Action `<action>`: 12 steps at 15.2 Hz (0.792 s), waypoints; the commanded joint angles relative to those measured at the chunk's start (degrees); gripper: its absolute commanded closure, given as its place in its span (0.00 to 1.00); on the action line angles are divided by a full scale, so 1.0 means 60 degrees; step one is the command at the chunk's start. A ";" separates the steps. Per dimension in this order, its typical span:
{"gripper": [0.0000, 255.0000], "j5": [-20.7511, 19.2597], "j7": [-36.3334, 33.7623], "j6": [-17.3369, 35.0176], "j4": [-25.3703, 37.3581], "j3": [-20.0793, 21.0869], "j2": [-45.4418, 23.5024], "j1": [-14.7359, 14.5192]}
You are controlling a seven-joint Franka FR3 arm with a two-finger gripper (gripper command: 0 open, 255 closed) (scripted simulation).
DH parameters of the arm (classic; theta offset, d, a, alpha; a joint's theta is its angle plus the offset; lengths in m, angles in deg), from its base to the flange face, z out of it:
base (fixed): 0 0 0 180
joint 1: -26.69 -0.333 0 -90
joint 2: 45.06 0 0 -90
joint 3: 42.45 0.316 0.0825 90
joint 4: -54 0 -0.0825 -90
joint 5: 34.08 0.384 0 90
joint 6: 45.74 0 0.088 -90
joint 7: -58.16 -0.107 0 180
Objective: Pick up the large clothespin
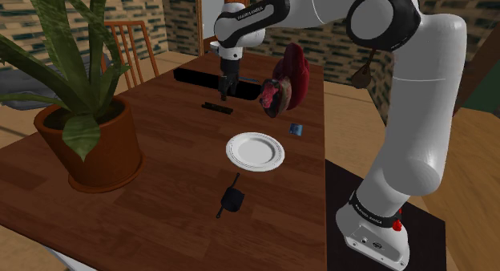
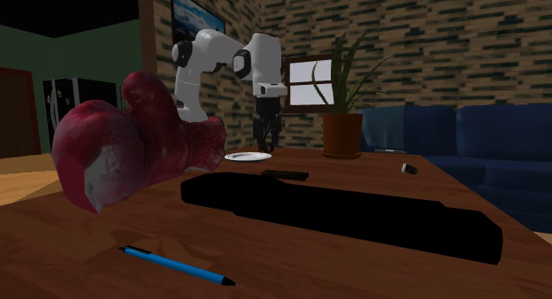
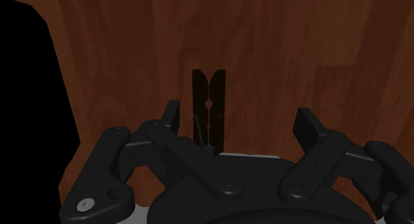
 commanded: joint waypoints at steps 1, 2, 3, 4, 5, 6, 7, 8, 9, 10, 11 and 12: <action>0.00 0.0023 0.0170 -0.0020 0.0850 0.0048 -0.0798 0.0034; 0.00 0.0027 0.0236 -0.0060 0.1307 0.0077 -0.1198 0.0049; 0.00 0.0028 0.0298 -0.0117 0.1790 0.0105 -0.1607 0.0063; 0.00 0.0026 0.0344 -0.0175 0.2199 0.0129 -0.1943 0.0075; 0.00 0.0033 0.0353 -0.0068 0.2132 0.0133 -0.1983 0.0075; 0.00 0.0040 0.0363 0.0038 0.2067 0.0137 -0.2025 0.0075; 0.00 0.0047 0.0373 0.0142 0.2006 0.0140 -0.2068 0.0076; 0.00 0.0055 0.0383 0.0246 0.1947 0.0144 -0.2114 0.0076; 0.00 0.0063 0.0392 0.0349 0.1891 0.0148 -0.2161 0.0076; 0.00 0.0071 0.0402 0.0451 0.1837 0.0151 -0.2210 0.0077; 0.00 0.0079 0.0412 0.0552 0.1786 0.0156 -0.2260 0.0078; 0.00 0.0083 0.0418 0.0611 0.1755 0.0158 -0.2288 0.0078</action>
